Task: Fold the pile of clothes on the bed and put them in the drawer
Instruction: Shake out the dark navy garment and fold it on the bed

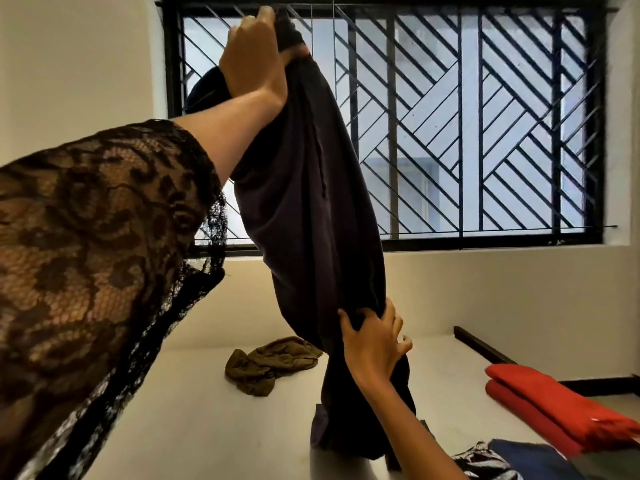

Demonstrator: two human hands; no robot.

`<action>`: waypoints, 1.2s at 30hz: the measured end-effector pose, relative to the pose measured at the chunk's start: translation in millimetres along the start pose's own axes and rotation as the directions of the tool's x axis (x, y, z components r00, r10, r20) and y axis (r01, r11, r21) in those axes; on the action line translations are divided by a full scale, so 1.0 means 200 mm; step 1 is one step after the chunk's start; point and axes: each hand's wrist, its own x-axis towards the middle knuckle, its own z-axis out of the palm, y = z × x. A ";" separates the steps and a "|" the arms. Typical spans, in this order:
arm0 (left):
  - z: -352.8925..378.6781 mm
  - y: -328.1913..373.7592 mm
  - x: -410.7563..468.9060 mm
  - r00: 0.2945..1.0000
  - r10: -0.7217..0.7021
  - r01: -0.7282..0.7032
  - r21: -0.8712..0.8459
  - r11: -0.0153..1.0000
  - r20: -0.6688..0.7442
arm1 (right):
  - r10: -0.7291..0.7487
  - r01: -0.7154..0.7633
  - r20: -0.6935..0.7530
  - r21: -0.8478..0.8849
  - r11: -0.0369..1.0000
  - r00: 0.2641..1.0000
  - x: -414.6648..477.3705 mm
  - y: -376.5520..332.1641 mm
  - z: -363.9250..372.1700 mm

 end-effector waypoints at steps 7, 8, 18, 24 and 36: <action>0.01 0.02 -0.04 1.000 -0.002 0.002 0.006 1.000 0.007 | 0.005 -0.004 0.011 -0.116 0.993 1.000 -0.01 -0.04 0.16; 0.01 0.02 -0.04 1.000 -0.007 0.007 0.003 1.000 0.008 | 0.010 -0.009 0.003 -0.116 0.993 1.000 -0.02 -0.05 0.17; 0.03 0.10 -0.07 0.996 -0.086 0.085 -0.145 0.986 -0.002 | 0.095 -0.097 -0.027 -0.100 0.990 0.995 0.00 -0.18 0.24; 0.00 0.08 -0.08 0.990 -0.139 0.133 -0.199 0.971 -0.015 | -0.122 0.101 -0.242 -0.097 0.990 0.963 0.04 0.00 0.24; 0.07 -0.09 -0.14 0.974 -0.227 0.226 -0.203 0.953 0.018 | -0.323 0.322 -0.359 -0.064 0.944 0.875 0.15 0.32 0.05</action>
